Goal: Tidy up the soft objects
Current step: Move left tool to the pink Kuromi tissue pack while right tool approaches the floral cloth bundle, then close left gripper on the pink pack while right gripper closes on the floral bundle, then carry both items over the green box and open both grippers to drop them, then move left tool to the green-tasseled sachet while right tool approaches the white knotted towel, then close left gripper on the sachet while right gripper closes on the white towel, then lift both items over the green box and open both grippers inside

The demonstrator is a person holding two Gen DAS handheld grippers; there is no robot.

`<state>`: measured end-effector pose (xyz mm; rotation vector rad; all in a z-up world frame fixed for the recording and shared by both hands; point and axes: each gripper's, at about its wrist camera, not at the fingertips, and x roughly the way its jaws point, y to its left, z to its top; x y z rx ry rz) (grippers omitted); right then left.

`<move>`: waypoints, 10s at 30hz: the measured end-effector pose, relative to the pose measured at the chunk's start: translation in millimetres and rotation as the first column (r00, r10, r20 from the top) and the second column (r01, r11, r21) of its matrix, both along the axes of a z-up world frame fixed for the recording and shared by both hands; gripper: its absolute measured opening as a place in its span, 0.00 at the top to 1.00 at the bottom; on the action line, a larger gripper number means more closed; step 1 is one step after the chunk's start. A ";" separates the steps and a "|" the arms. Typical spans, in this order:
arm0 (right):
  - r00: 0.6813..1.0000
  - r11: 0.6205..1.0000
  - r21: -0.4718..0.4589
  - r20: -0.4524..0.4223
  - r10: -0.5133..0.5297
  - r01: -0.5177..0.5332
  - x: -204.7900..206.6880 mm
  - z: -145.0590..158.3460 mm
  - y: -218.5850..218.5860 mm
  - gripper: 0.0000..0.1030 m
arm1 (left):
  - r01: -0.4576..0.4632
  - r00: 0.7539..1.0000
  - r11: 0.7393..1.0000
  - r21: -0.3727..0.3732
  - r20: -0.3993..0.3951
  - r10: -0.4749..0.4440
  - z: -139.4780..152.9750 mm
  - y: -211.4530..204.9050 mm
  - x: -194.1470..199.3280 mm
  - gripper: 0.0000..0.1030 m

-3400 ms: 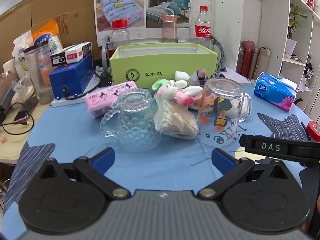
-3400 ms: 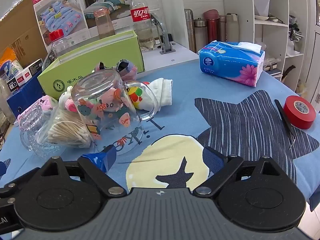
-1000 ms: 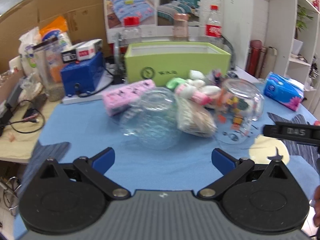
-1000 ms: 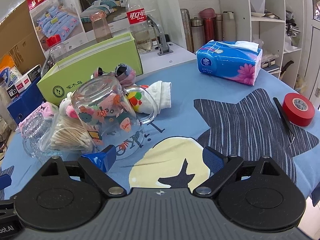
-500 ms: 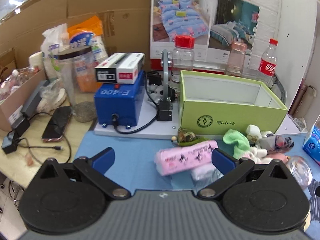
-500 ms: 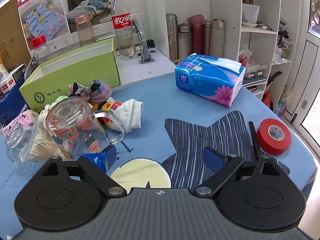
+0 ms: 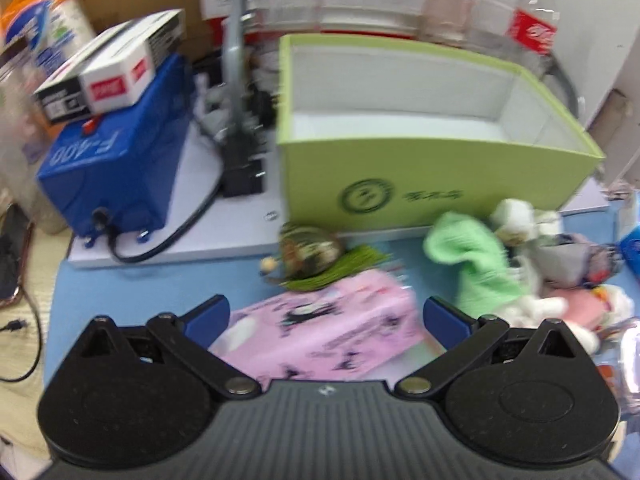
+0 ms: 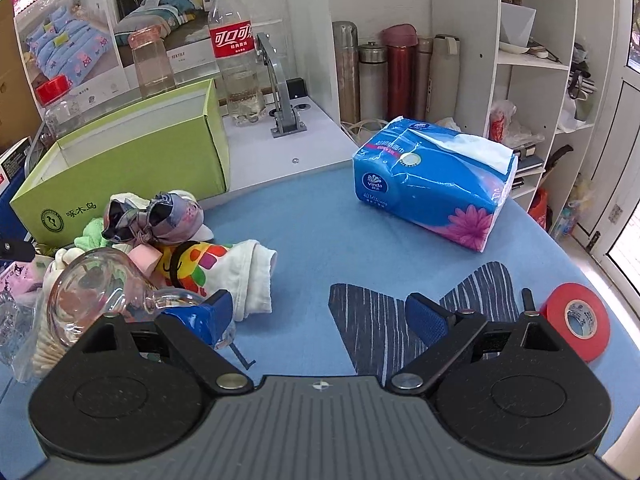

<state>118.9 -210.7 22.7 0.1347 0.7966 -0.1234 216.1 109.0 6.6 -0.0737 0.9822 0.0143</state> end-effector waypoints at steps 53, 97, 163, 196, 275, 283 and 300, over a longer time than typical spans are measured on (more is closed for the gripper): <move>0.999 0.994 0.109 -0.010 -0.031 0.031 9.5 1.9 -57.7 0.22 | -0.246 0.945 0.968 -0.042 0.209 0.250 26.7 68.4 -117.8 0.01; 0.972 0.989 -0.042 0.184 0.147 -0.141 5.3 -15.7 -35.8 0.66 | 0.206 0.970 0.969 -0.141 0.164 -0.182 28.4 136.4 -80.2 0.35; 0.939 0.991 0.010 0.320 0.126 -0.136 -63.0 26.7 11.7 0.42 | 0.031 0.923 0.997 0.071 0.380 -0.055 41.6 17.9 -154.2 0.01; 0.914 0.893 0.194 0.092 0.395 -0.405 74.7 9.6 -3.4 0.39 | -0.177 0.983 0.984 -0.035 0.052 0.179 -39.1 64.7 3.9 0.01; 0.889 0.887 -0.058 -0.003 0.458 -0.457 137.1 -48.2 28.1 0.49 | 0.128 0.986 0.984 -0.121 0.119 -0.113 -31.9 16.4 42.2 0.44; 0.886 0.884 -0.065 -0.010 0.464 -0.464 140.4 -49.7 28.7 0.44 | 0.144 0.989 0.978 -0.154 0.059 -0.137 -32.0 26.8 49.1 0.62; 0.845 0.876 -0.040 0.248 0.474 -0.480 112.5 52.7 31.1 0.64 | 0.117 0.946 0.969 -0.218 0.322 -0.042 92.7 59.5 10.6 0.63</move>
